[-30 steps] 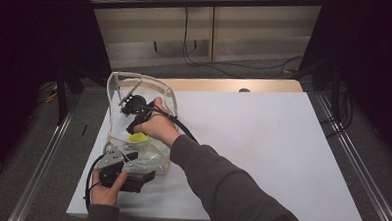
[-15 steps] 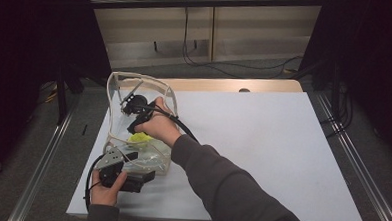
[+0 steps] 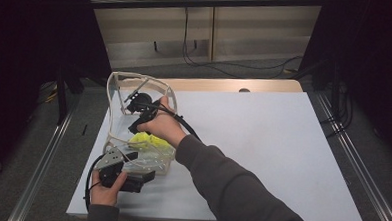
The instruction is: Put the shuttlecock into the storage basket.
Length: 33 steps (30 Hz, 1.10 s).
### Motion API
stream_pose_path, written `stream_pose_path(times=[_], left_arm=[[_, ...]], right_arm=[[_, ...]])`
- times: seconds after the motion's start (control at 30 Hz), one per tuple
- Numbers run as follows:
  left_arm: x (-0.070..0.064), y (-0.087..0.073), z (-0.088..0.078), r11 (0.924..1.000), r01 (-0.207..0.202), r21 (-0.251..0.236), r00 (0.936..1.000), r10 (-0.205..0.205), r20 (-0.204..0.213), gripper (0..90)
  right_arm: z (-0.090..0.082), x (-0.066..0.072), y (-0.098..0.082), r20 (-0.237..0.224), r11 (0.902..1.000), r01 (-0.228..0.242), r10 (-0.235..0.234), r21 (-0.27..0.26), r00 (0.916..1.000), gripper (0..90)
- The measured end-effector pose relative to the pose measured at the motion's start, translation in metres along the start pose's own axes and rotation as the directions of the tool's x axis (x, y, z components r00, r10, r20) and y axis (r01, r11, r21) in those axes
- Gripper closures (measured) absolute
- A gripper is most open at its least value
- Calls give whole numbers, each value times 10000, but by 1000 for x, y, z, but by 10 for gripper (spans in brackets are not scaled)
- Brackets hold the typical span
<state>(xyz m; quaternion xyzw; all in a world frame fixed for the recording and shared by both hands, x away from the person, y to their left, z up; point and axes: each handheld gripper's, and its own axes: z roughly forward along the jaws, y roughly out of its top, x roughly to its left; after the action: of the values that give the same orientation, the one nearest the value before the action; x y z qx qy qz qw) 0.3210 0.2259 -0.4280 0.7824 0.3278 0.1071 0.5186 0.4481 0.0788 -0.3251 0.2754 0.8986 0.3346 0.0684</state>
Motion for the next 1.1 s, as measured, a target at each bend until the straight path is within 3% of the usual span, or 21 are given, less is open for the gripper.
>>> stream_pose_path(times=[0.47, 1.1], left_arm=[[0, -1, 1, 10000, 7, 9, 10000, -7, 41, 18], [0, 0, 0, 9999, -70, 116, 10000, 70, 28, 18]], right_arm=[[-14, -4, -8, -72, 9998, -141, 140, -151, 9999, 315], [-36, -5, -21, -664, 9980, -406, 373, -484, 9971, 185]])
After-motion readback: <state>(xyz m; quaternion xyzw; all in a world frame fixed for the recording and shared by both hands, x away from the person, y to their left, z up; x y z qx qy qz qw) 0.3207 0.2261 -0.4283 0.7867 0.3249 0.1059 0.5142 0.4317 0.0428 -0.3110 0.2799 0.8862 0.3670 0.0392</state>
